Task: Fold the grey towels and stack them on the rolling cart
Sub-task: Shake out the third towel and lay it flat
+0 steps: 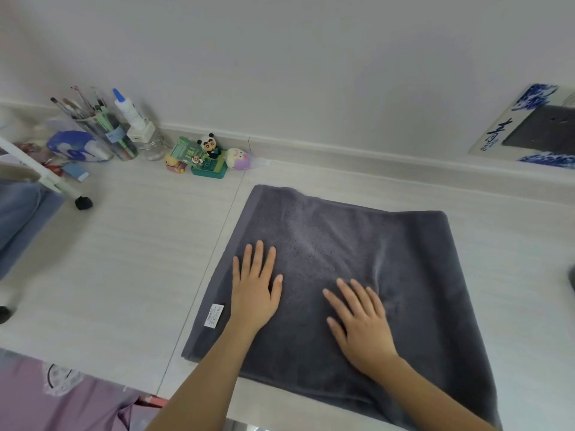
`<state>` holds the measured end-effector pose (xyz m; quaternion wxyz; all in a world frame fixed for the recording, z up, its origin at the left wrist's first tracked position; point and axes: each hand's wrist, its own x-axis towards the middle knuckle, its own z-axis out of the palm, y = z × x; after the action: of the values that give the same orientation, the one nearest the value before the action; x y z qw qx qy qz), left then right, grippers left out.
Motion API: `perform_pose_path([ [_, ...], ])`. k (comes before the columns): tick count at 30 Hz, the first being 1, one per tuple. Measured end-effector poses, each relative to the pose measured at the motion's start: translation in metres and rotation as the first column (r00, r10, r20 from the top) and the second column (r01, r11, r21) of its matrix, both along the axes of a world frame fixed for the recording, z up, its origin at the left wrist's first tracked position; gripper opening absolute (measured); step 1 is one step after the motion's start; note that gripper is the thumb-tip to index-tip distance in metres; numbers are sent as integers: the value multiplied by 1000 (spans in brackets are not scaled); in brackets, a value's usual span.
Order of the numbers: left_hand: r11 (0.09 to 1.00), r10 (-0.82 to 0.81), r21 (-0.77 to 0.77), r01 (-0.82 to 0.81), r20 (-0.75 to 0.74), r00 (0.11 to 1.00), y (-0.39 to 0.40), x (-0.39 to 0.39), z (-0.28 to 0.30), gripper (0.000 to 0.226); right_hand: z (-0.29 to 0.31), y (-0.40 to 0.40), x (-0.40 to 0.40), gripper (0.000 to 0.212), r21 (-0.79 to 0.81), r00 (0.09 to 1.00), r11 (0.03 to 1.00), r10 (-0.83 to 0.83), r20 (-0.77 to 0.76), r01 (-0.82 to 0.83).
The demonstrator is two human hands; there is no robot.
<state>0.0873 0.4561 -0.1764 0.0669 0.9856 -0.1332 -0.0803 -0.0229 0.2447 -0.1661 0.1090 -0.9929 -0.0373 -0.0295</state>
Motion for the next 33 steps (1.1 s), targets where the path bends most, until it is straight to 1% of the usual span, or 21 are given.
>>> perform_pose_path([
  [1,999,-46,10,46,23,999,1,-5,-3,61,-4,-1,-9,53,-33,997,998,44,-59,-46],
  [2,997,-69,23,68,27,997,2,-9,-6,61,-7,-7,-17,55,-57,992,997,44,-117,-51],
  [3,997,-66,30,66,20,998,4,-11,-7,63,-9,-15,-20,57,-70,988,997,8,-155,-19],
  [5,998,-43,36,43,-2,999,7,-11,-7,69,-10,-35,-25,61,-116,976,987,-130,-173,111],
  [7,998,-25,54,25,-5,1000,5,-9,-4,75,-8,-56,-29,64,-159,943,958,-267,-198,238],
  [10,996,9,91,-5,-37,999,-10,-12,5,70,-2,-73,-31,68,-174,880,907,-417,-229,384],
  [12,999,-16,47,18,-31,999,-25,-22,7,65,-1,-62,-31,66,-159,890,913,-404,-213,376],
  [14,996,-90,26,90,-23,996,-37,-35,4,64,-7,-50,-36,60,-175,934,952,-285,-214,250],
  [15,994,-104,39,104,-17,994,-38,-42,1,65,-10,-50,-42,59,-186,942,957,-259,-215,221],
  [16,994,-96,54,96,-5,995,-36,-43,-2,65,-10,-54,-45,59,-186,931,950,-289,-223,250],
  [18,994,-84,71,84,-5,996,-34,-44,-5,65,-9,-70,-57,62,-178,867,894,-444,-225,411],
  [20,995,-75,61,75,-11,997,-37,-45,-2,65,-6,-76,-59,64,-153,820,848,-529,-218,507],
  [21,997,-63,35,63,-8,998,-42,-45,2,64,-1,-73,-53,63,-134,815,845,-535,-223,518],
  [22,999,-46,-9,46,1,999,-46,-44,6,61,2,-65,-44,60,-116,830,857,-514,-215,501],
  [25,991,-14,-132,25,84,996,-54,-33,11,47,7,-33,-3,53,-45,930,941,-339,-143,336],
  [27,993,-1,-116,11,88,996,-54,-18,8,51,4,-19,27,52,-21,968,980,-198,-152,197],
  [29,999,9,-44,-6,61,998,-50,-9,2,61,-2,-15,47,53,-68,980,998,-33,-196,20],
  [30,1000,2,-7,-2,47,999,-48,-7,-2,62,-6,-20,54,56,-90,976,995,12,-220,-33],
  [31,1000,-6,23,6,36,999,-45,-6,-5,62,-8,-29,58,59,-94,970,995,-1,-243,-23],
  [32,999,-10,44,8,31,999,-43,-5,-7,62,-10,-39,60,61,-93,963,994,-79,-256,57],
  [33,998,-10,54,8,38,999,-43,-6,-8,62,-12,-51,60,62,-108,949,978,-200,-244,179],
])
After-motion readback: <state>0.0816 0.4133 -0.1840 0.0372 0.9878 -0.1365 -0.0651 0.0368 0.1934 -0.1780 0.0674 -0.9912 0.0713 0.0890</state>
